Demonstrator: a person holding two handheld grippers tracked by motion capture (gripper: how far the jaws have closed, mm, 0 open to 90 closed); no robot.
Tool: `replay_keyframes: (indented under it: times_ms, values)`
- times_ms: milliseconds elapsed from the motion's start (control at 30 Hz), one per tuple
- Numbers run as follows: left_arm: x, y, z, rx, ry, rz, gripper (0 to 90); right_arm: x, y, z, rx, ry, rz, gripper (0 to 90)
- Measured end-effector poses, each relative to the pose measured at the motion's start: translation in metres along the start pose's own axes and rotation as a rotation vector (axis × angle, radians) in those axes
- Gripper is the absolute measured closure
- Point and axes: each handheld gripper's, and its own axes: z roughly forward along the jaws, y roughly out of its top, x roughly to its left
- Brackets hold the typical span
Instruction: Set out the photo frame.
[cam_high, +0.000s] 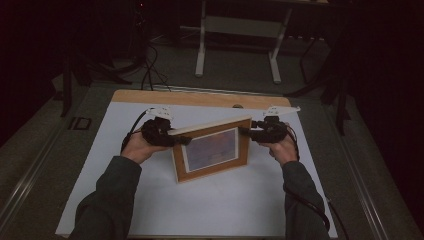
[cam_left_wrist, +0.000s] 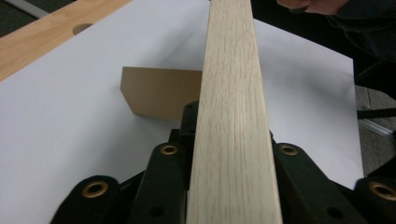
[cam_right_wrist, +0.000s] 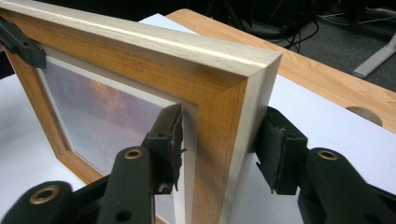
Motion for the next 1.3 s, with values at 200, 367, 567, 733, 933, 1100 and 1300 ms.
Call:
replay_keyframes:
  times_ms: [200, 367, 567, 733, 933, 1100, 1300]
  values:
    - [-0.003, -0.001, -0.005, -0.044, 0.060, -0.039, 63.9, -0.002, -0.003, -0.003, -0.007, 0.007, 0.010, 59.1]
    - [-0.009, -0.009, -0.012, -0.090, 0.097, -0.075, 59.5, -0.001, -0.004, -0.005, -0.006, -0.004, 0.003, 61.3]
    - [-0.015, -0.017, -0.014, -0.080, 0.157, -0.106, 64.3, 0.001, -0.003, -0.005, -0.014, -0.021, 0.001, 61.2]
    - [-0.015, -0.017, -0.015, -0.082, 0.153, -0.100, 71.0, 0.003, -0.001, -0.002, -0.017, -0.050, -0.001, 61.1]
    - [-0.006, -0.014, -0.013, -0.091, 0.186, -0.114, 68.6, 0.004, 0.000, 0.001, -0.032, -0.087, 0.019, 61.2]
    - [0.002, -0.009, -0.008, -0.101, 0.230, -0.116, 64.4, 0.004, 0.000, 0.004, -0.053, -0.124, 0.041, 61.3]
    - [0.012, -0.002, 0.000, -0.117, 0.267, -0.113, 59.5, 0.003, -0.001, 0.005, -0.073, -0.172, 0.065, 61.4]
